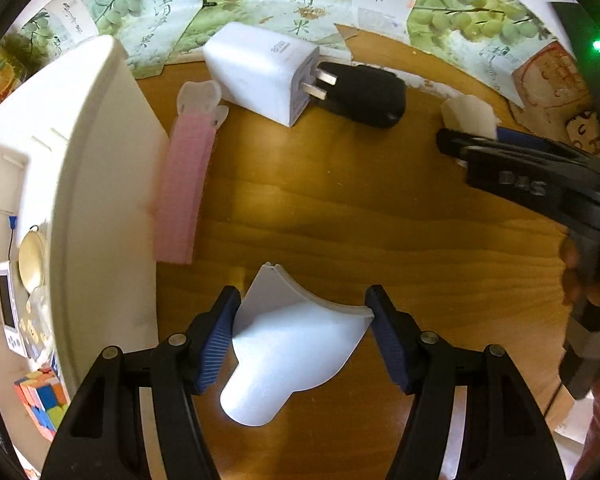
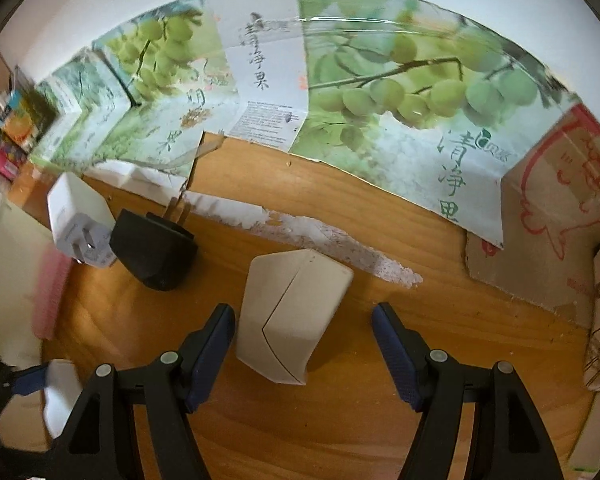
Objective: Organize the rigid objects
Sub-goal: 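Lift the white foot-shaped piece with the left tool, then carry the white foot-shaped piece with the left tool over the white tray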
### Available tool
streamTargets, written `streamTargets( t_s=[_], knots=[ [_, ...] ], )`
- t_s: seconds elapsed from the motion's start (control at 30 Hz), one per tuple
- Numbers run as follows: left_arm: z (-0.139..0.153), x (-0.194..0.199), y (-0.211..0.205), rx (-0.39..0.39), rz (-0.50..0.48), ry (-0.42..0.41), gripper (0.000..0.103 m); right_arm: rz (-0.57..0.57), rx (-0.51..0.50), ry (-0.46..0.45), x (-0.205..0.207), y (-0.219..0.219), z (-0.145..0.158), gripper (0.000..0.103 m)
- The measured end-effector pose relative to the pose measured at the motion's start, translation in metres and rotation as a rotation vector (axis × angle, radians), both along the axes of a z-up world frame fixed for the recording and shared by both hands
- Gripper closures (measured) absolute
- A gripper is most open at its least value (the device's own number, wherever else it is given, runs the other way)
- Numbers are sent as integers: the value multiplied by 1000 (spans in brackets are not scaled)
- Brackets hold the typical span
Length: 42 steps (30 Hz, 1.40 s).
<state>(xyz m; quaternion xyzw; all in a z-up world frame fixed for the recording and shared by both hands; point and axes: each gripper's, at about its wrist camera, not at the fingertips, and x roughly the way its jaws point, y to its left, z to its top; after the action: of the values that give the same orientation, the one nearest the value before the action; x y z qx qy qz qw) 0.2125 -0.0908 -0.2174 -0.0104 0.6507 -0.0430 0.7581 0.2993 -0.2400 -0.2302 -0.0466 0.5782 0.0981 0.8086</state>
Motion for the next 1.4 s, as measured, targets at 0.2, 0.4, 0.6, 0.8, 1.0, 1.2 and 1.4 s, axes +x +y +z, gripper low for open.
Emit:
streamTargets(
  t_s=[0.2,0.4,0.6,0.8,1.0,1.2,1.4],
  knots=[
    [16,-15,-8,0,-18,-22,35,5,-7,-26,0,9,0,41],
    [33,-15,-3,-3,-22,-24,35,23,-2,-41,-3,15,1,59],
    [63,-32,-4,-2,-10,-33,35,38,8,-37,-14,6,4,59],
    [68,-40,-1,0,-9,-38,35,40,47,-5,-38,0,5,59],
    [74,-62,1,16,-25,-35,35,35,86,25,-68,-8,8,59],
    [79,-77,5,25,-35,-36,35,14,109,40,-99,-16,14,59],
    [90,-91,8,27,-65,-59,35,-23,118,34,-128,-24,23,59]
  ],
)
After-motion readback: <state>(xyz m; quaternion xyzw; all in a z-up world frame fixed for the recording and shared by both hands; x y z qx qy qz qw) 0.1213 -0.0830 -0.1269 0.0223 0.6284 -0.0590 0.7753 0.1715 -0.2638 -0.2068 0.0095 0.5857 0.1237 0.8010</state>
